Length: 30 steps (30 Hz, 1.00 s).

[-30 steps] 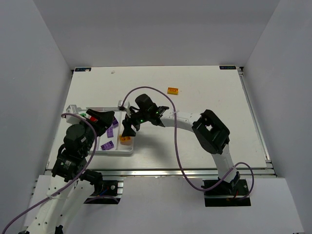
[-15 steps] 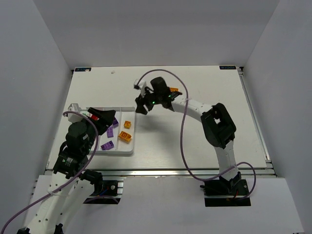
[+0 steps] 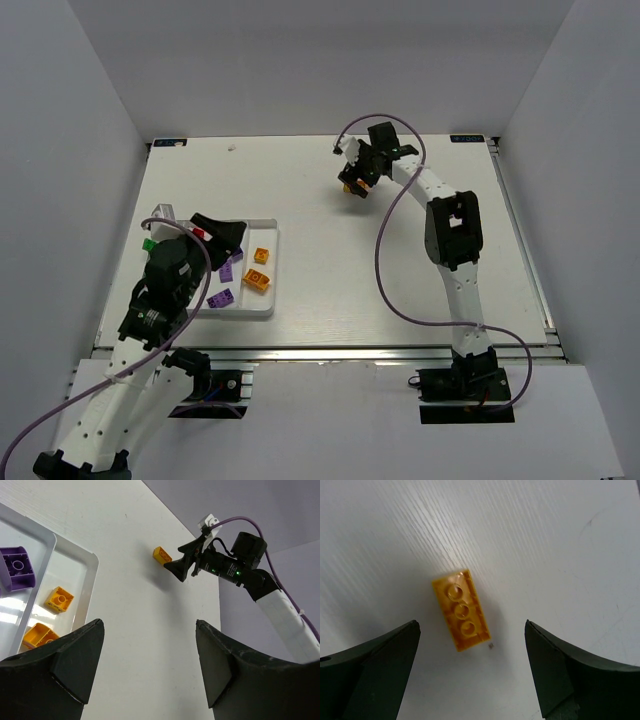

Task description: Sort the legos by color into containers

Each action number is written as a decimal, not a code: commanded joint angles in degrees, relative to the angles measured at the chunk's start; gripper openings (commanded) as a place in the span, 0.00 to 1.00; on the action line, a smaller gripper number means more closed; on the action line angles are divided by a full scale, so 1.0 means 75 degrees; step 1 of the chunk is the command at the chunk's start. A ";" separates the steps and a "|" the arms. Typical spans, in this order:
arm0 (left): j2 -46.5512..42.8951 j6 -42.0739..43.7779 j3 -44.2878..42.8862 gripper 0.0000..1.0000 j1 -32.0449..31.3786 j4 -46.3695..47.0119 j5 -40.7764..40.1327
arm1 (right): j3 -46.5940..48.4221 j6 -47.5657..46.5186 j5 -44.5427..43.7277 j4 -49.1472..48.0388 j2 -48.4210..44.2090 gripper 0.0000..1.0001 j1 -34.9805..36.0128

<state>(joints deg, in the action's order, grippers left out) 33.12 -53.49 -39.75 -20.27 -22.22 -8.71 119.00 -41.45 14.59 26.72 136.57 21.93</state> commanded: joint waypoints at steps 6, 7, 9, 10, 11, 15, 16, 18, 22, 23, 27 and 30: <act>0.0446 0.0136 -0.0114 0.83 -0.0027 0.0337 0.0271 | 0.0363 -0.1527 0.0854 0.0656 0.0340 0.89 -0.0288; 0.0470 0.0137 -0.0114 0.83 -0.0027 0.0337 0.0271 | 0.0422 -0.1528 0.0890 0.0691 0.0445 0.89 -0.0288; 0.0517 0.0125 -0.0126 0.83 -0.0027 0.0361 0.0271 | 0.0586 -0.1482 0.1019 0.0668 0.0551 0.89 -0.0323; 0.0529 0.0125 -0.0126 0.83 -0.0027 0.0384 0.0271 | 0.0644 -0.1423 0.1078 0.0645 0.0668 0.89 -0.0369; 0.0552 0.0102 -0.0115 0.83 -0.0027 0.0384 0.0271 | 0.0715 -0.1399 0.1148 0.0668 0.0727 0.89 -0.0393; 0.0622 0.0090 -0.0126 0.83 -0.0027 0.0384 0.0294 | 0.0926 -0.1317 0.1581 0.0749 0.0950 0.83 -0.0487; 0.0634 0.0078 -0.0138 0.83 -0.0027 0.0373 0.0294 | 0.0938 -0.1317 0.1605 0.0761 0.1008 0.81 -0.0499; 0.0669 0.0078 -0.0150 0.83 -0.0027 0.0361 0.0294 | 0.0938 -0.1305 0.1722 0.0820 0.1032 0.76 -0.0522; 0.0704 0.0078 -0.0173 0.83 -0.0027 0.0372 0.0306 | 0.0868 -0.1235 0.2050 0.1053 0.0998 0.59 -0.0569; 0.0716 0.0090 -0.0161 0.83 -0.0027 0.0384 0.0306 | 0.0821 -0.1270 0.2132 0.1124 0.0939 0.53 -0.0569; 0.0716 0.0136 -0.0161 0.83 -0.0027 0.0384 0.0306 | 0.0120 -0.1352 0.3010 0.1114 0.0273 0.15 -0.0534; 0.0681 0.0242 -0.0196 0.83 -0.0027 0.0326 0.0283 | -0.1156 -0.1317 0.3770 0.0528 -0.0805 0.04 -0.0382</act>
<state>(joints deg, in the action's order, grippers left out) 38.57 -52.93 -39.75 -20.27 -20.49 -6.90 115.90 -51.20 34.17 32.01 138.96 17.93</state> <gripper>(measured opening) 0.830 0.419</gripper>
